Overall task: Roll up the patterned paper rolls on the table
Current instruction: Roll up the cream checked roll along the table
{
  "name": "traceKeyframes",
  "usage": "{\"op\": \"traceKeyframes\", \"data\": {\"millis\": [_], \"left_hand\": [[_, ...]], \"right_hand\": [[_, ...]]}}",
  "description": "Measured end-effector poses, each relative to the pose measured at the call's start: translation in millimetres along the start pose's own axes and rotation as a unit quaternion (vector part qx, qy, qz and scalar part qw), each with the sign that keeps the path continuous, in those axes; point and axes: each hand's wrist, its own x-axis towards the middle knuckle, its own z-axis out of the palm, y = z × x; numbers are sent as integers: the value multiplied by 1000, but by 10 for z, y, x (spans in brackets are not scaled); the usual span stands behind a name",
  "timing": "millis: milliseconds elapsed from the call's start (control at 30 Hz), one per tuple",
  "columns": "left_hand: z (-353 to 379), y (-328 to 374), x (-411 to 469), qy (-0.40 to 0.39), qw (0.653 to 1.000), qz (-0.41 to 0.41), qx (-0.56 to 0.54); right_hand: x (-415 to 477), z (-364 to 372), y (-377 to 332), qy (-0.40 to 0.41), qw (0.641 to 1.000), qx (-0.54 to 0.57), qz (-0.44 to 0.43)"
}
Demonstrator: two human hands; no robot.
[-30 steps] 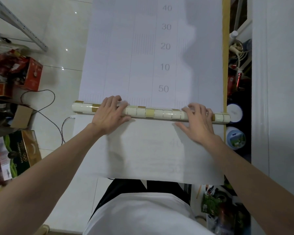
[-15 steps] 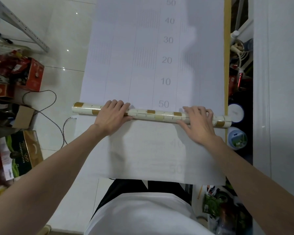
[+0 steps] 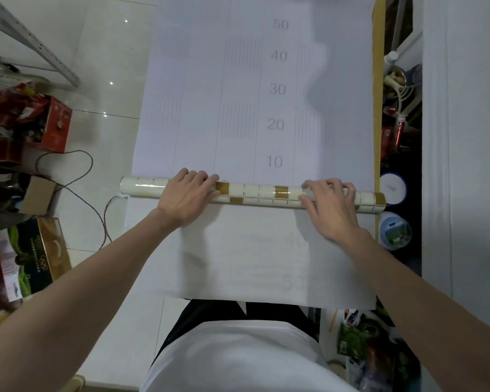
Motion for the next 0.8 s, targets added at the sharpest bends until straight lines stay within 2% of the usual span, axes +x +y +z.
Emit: {"op": "traceKeyframes", "data": {"millis": [233,367,600,800], "left_hand": [[8,-4,-9,14,1000,5,-6],[-2,-12,-10,4,1000,15,-15],[14,8,-54,6,1000,12,21],[56,8,-76,-4,1000,16,-1]], "right_hand": [[-45,57,-6,6,1000,-27,-12],[-6,29,-67,8,1000,2,14],[-63,48,-57,-3,1000,-18,-18],[-52,22,-83,-1,1000,11,-9]]}}
